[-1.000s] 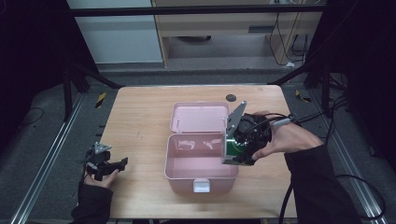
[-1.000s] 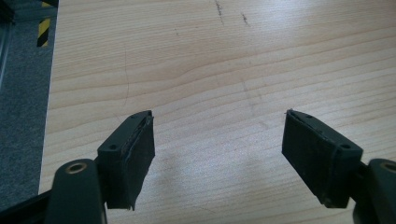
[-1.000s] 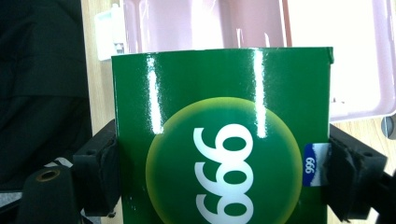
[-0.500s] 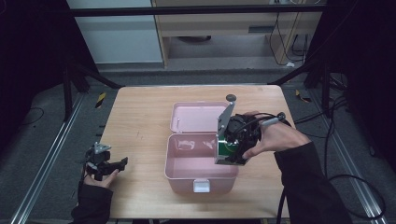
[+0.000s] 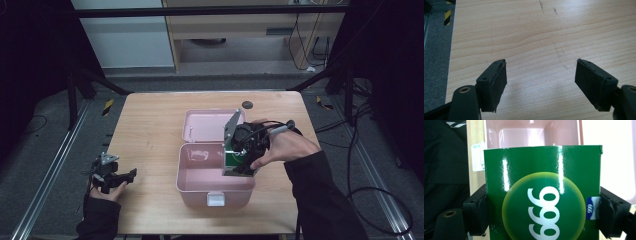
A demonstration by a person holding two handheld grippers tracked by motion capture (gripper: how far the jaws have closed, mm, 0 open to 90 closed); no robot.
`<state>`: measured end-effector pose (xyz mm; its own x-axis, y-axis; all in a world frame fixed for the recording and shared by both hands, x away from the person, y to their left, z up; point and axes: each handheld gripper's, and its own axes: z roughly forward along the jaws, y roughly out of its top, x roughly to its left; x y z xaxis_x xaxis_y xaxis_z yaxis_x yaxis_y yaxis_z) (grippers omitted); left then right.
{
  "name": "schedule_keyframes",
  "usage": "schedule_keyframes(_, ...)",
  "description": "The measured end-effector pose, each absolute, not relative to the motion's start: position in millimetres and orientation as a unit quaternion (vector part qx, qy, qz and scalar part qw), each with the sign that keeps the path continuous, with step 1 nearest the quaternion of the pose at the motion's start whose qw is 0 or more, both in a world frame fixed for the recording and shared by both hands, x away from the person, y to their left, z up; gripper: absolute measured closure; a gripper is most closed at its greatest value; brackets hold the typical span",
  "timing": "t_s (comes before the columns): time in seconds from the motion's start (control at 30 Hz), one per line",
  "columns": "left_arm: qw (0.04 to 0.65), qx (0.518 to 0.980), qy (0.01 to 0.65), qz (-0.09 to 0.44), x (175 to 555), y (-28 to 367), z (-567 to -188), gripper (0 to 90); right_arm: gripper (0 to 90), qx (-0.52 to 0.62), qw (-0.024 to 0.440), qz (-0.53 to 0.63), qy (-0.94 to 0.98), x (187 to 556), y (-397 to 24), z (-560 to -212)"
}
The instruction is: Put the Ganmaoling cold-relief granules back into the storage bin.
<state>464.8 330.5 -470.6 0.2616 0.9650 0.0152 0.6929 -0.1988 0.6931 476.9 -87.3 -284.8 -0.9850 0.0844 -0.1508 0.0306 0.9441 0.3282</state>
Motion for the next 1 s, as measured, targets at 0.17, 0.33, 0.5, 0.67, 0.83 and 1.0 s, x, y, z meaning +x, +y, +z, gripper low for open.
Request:
schedule_keyframes(0.17, 0.293, 0.738, 0.562, 0.233, 464.7, 331.0, -470.6, 24.7, 16.3, 0.027, 0.08, 0.162, 0.983, 478.9, -79.6, -289.3)
schedule_keyframes(0.33, 0.293, 0.738, 0.562, 0.233, 464.8, 330.9, -470.6, 24.7, 16.3, 0.026, 0.081, 0.155, 0.984, 480.6, -74.2, -294.5)
schedule_keyframes(0.5, 0.293, 0.738, 0.562, 0.233, 464.9, 330.9, -470.7, 24.7, 16.3, 0.021, 0.081, 0.15, 0.985, 482.1, -70.4, -299.4)
schedule_keyframes(0.67, 0.293, 0.738, 0.562, 0.233, 464.7, 331.1, -470.5, 24.7, 16.3, 0.024, 0.08, 0.147, 0.986, 483.5, -69.4, -301.9)
schedule_keyframes(0.83, 0.293, 0.738, 0.561, 0.233, 464.9, 331.0, -470.6, 24.7, 16.4, 0.03, 0.065, 0.166, 0.983, 485.9, -72.3, -309.7)
schedule_keyframes(1.0, 0.293, 0.738, 0.561, 0.234, 464.8, 330.9, -470.5, 24.7, 16.3, 0.023, 0.066, 0.151, 0.986, 486.1, -70.1, -319.3)
